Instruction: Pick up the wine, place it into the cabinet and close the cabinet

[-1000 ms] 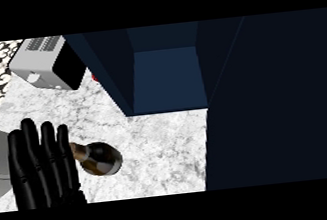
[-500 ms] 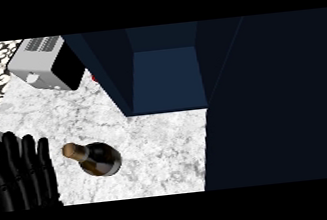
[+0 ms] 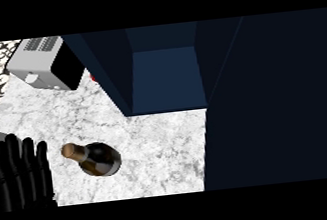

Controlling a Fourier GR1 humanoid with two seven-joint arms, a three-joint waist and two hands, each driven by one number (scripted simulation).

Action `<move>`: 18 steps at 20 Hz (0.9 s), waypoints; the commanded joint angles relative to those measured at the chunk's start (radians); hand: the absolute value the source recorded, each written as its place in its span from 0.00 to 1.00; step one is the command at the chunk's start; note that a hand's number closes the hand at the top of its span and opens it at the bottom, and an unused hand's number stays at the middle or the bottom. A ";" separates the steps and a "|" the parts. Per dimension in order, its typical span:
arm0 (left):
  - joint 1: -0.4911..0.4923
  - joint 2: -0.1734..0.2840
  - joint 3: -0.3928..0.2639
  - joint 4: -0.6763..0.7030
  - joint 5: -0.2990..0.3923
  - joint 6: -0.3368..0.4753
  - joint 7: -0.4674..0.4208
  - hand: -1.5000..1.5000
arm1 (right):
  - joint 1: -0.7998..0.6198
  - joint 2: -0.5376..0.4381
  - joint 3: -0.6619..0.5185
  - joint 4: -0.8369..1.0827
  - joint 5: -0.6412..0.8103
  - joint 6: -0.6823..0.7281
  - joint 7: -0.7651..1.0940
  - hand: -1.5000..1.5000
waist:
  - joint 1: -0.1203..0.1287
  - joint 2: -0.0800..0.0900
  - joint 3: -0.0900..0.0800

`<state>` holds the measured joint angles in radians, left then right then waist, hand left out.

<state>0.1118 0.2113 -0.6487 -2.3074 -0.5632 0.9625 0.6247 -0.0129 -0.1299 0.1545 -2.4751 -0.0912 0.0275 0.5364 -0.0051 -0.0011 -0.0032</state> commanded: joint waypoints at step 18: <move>0.191 -0.057 0.331 0.397 0.851 -0.273 -0.840 0.00 | -0.029 -0.008 -0.047 -0.144 -0.070 -0.006 0.140 0.00 | 0.005 -0.001 0.000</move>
<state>0.2845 0.1788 -0.4143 -2.0236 0.1626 0.7986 -0.0867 -0.0373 -0.1270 0.1281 -2.4890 -0.0798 0.0299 0.5849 -0.0003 -0.0021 -0.0025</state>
